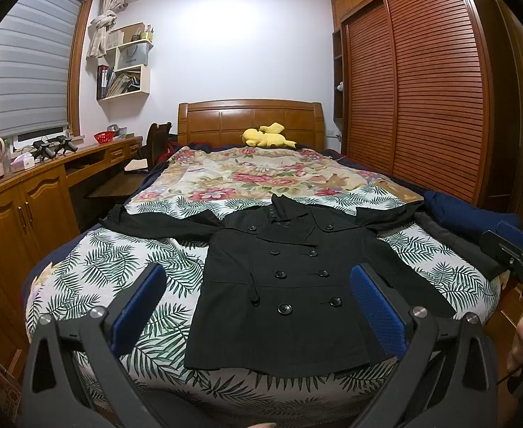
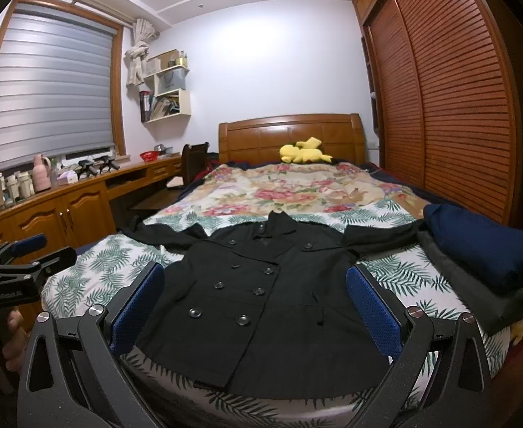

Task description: Fold large clothes

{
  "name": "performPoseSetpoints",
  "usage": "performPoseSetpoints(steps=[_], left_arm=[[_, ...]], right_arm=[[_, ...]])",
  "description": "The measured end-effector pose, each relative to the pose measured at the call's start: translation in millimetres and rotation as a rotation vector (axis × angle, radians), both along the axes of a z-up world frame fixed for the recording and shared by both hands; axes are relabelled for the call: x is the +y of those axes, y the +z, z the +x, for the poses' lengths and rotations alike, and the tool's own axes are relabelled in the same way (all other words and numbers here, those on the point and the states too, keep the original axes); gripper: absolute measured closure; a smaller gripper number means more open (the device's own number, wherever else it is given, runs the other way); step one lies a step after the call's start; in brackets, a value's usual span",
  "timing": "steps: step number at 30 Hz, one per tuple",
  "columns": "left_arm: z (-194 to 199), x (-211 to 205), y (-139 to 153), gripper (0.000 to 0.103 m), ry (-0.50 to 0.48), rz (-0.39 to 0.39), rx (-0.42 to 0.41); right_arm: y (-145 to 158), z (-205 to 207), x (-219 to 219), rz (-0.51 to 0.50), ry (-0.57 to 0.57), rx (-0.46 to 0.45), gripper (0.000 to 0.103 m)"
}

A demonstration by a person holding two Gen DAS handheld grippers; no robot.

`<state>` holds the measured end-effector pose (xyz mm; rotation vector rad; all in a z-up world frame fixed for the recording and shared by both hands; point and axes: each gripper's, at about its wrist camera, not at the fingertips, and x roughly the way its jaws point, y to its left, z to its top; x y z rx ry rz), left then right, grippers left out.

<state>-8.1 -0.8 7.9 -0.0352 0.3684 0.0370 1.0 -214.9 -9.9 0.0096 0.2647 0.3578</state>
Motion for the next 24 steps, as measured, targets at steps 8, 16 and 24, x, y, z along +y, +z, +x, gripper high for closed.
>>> performPoseSetpoints(steps=[8, 16, 24], left_arm=[[0.6, 0.1, 0.1, 0.000, 0.000, -0.003, 0.001], [15.6, 10.3, -18.8, 0.000, 0.022, -0.008, 0.045], [36.6, 30.7, -46.5, 0.000, 0.059, -0.015, 0.109]], right_arm=[[-0.1, 0.3, -0.1, -0.001, 0.001, 0.001, 0.000], [-10.2, 10.5, 0.6, -0.015, 0.005, 0.032, 0.000], [-28.9, 31.0, 12.6, -0.030, 0.023, 0.061, 0.000]])
